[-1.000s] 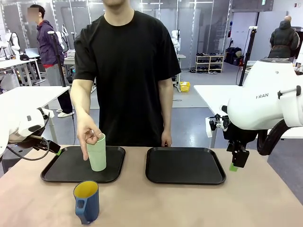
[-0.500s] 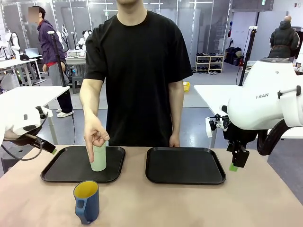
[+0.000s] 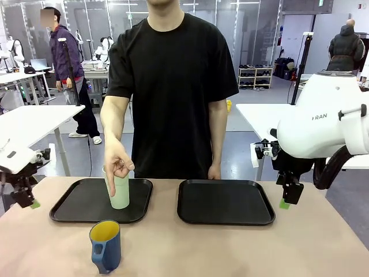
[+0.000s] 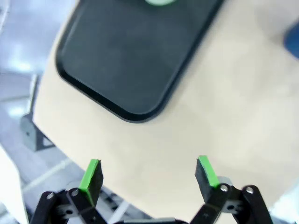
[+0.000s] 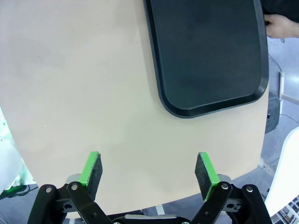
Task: Sort and store the cups by type.
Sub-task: Pick up the Handle plastic cup and place it into the empty Flat Tray.
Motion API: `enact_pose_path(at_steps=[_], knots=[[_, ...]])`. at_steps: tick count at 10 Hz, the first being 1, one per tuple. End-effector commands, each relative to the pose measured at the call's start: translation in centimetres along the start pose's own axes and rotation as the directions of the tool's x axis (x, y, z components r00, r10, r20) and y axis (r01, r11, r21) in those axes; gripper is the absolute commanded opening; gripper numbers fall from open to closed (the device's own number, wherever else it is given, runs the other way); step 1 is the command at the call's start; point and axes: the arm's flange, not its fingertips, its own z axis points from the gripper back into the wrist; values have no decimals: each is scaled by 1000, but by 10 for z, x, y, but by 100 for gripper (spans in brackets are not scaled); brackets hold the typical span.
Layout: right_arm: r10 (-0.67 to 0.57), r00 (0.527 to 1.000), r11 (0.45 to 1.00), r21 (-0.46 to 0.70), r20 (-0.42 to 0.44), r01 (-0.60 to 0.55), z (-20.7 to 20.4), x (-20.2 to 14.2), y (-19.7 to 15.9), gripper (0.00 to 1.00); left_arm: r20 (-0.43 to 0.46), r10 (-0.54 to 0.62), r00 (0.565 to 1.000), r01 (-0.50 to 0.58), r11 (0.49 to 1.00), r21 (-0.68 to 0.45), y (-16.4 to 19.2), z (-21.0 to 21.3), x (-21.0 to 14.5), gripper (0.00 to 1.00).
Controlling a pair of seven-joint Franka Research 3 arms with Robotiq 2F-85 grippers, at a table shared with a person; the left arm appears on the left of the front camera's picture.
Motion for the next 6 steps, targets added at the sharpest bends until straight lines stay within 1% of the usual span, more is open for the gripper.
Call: enact_pose_path(at_steps=[1, 2, 3, 4, 6], knots=[[-12, 1000, 1000, -10, 2, 12, 1, 0, -1, 100, 2, -217, 976, 217, 976, 12, -5, 11, -8, 100], [-12, 1000, 1000, -10, 2, 12, 1, 0, -1, 100, 27, -237, 971, 236, 972, 11, -9, 8, -4, 100], [-12, 1000, 1000, -10, 2, 12, 1, 0, -1, 100, 32, -244, 969, 245, 970, -8, -12, 4, -1, 100], [-12, 1000, 1000, -10, 2, 12, 1, 0, -1, 100, 0, -199, 980, 199, 980, -5, -7, 6, 0, 100], [-12, 1000, 1000, -10, 2, 12, 1, 0, -1, 100, 0, -199, 980, 199, 980, -5, -7, 6, 0, 100]])
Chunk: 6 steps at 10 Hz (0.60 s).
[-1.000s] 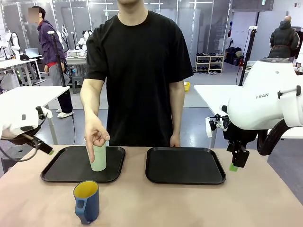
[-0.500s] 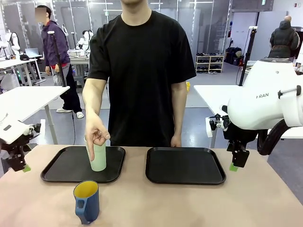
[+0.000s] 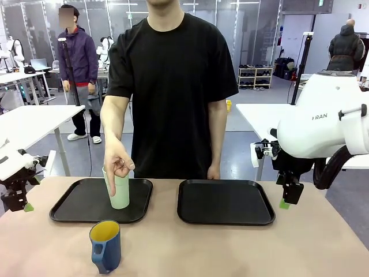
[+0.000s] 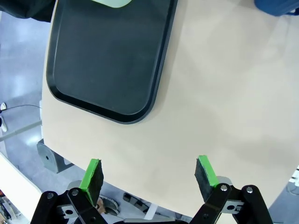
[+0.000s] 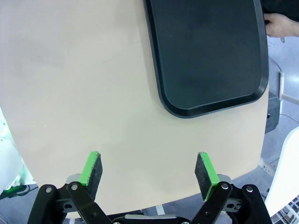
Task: Sort and store the cups by type.
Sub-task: Pick up the Handle plastic cup and place it into the empty Flat Tray.
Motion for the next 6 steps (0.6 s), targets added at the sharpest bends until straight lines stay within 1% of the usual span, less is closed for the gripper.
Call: enact_pose_path(at_steps=[1, 3, 4, 5, 6], knots=[[-12, 1000, 1000, -10, 2, 12, 0, 0, -1, 100, 2, 25, 1000, -25, 1000, 0, 3, -1, 1, 100], [-12, 1000, 1000, -10, 2, 12, 0, 0, -1, 100, -1, 6, 1000, -6, 1000, 1, 0, 0, -1, 100], [-12, 1000, 1000, -10, 2, 12, 0, 0, -1, 100, -51, -96, 994, 93, 994, -55, -2, -18, 1, 100], [-12, 1000, 1000, -10, 2, 12, 0, 0, -1, 100, -3, -156, 988, 154, 979, -134, -12, -28, -1, 100], [-12, 1000, 1000, -10, 2, 12, 0, 0, -1, 100, 40, -187, 981, 191, 965, -179, -26, -37, -5, 100]])
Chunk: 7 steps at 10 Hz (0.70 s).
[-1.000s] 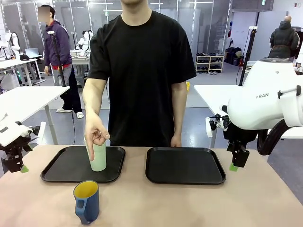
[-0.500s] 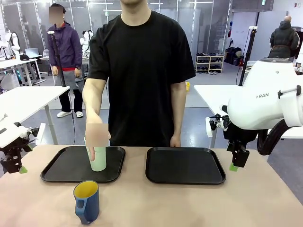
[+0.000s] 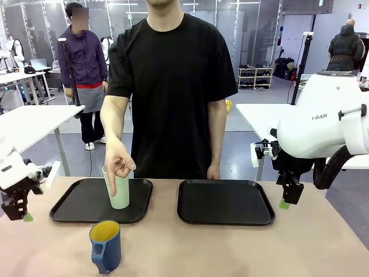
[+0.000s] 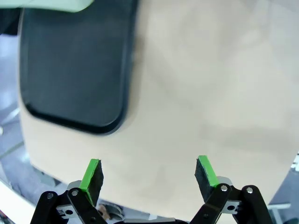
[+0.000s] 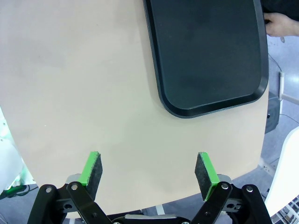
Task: Sort and store the cups by type.
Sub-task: Pick up the Handle plastic cup and place it into the empty Flat Tray.
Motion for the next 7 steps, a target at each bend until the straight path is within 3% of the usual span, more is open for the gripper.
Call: enact_pose_path(at_steps=[1, 4, 5, 7], knots=[[-12, 1000, 1000, -10, 2, 12, 0, 0, -1, 100, 88, -61, 994, 69, 993, -97, -22, -15, -14, 100], [-12, 1000, 1000, -10, 2, 12, 0, 0, -1, 100, 268, -53, 962, 105, 977, -183, -54, -32, -24, 100], [-12, 1000, 1000, -10, 2, 12, 0, 0, -1, 100, 379, -29, 925, 119, 969, -215, -64, -39, -26, 100], [-12, 1000, 1000, -10, 2, 12, 0, 0, -1, 100, 489, 81, 868, 56, 964, -260, -74, -56, -35, 100]])
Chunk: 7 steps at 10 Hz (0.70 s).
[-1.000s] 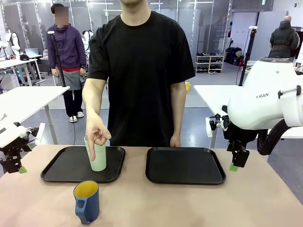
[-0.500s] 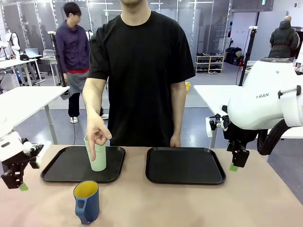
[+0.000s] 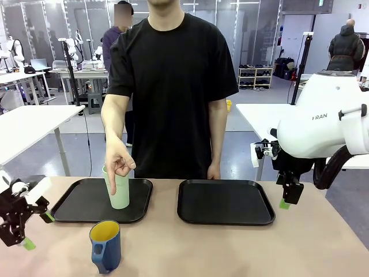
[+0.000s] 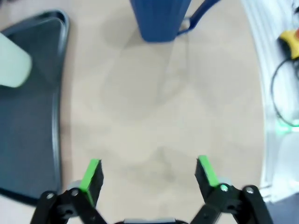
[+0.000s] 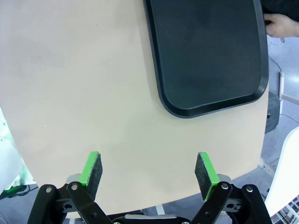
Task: Sort and store the cups by type.
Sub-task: Pick up the Handle plastic cup and place it into the empty Flat Tray.
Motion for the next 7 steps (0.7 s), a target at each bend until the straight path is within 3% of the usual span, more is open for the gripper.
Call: enact_pose_path(at_steps=[1, 3, 7], knots=[[-11, 1000, 1000, -10, 2, 12, 0, 0, 0, 100, 165, 60, 985, -56, 998, -30, -36, -29, -24, 100], [-11, 1000, 1000, -10, 2, 12, 0, 0, 0, 100, 355, 28, 934, -25, 1000, -14, -38, -48, -29, 100], [-11, 1000, 1000, -10, 2, 12, 0, 0, 0, 100, 541, -47, 839, 26, 999, 47, -45, -87, -28, 100]])
